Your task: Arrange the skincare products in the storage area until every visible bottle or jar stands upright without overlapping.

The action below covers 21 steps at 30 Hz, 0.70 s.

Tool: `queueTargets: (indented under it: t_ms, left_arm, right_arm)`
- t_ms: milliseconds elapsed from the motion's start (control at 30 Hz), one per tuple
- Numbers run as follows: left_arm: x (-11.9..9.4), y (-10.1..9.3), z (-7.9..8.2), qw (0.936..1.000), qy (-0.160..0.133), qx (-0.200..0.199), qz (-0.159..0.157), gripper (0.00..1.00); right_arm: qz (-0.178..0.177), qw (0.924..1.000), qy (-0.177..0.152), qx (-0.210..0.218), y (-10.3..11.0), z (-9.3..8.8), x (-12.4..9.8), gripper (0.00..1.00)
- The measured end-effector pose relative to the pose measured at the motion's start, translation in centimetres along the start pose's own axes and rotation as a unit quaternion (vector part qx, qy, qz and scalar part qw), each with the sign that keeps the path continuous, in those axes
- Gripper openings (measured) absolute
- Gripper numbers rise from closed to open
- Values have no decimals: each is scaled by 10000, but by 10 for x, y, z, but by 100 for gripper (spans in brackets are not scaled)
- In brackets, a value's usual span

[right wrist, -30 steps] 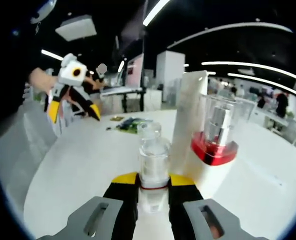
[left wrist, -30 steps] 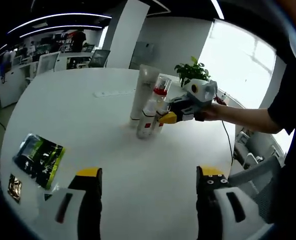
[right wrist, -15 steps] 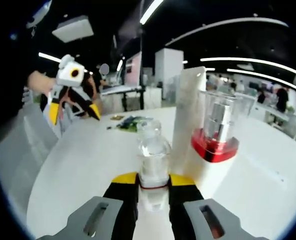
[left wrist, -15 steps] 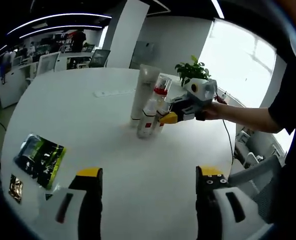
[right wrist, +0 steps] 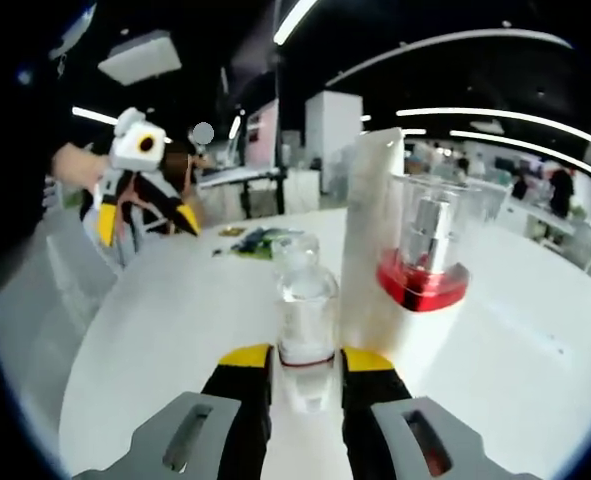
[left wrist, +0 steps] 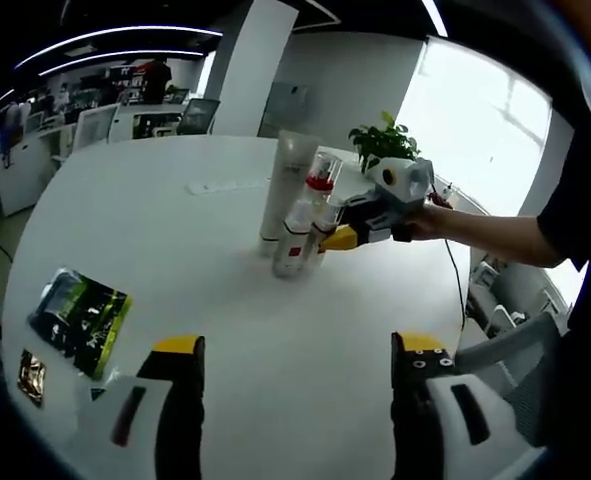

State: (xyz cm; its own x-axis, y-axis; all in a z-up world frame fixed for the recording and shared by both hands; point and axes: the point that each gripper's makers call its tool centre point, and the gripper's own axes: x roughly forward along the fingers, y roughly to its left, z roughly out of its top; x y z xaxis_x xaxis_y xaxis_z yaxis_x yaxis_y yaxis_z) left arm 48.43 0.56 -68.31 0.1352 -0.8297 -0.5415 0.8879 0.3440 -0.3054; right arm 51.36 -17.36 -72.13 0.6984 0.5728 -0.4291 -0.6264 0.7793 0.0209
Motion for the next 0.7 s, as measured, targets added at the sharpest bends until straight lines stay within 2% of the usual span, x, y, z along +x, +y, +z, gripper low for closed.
queueTargets:
  t_ms: [200, 467, 600, 700]
  left_arm:
    - [-3, -3, 6, 10000, -67, 0, 6, 74]
    - [-12, -1, 8, 9997, -154, -154, 104, 74]
    - [-20, 0, 8, 9993, -196, -292, 152, 75]
    - [-27, 0, 7, 9991, -158, -342, 192, 75]
  right_arm:
    - [-120, 9999, 101, 62, 2, -4, -21, 20]
    - [-325, 9991, 165, 228, 7, -6, -43, 28]
    - [-372, 9978, 318, 443, 19, -8, -52, 34]
    - [-422, 9971, 426, 466, 35, -7, -59, 42]
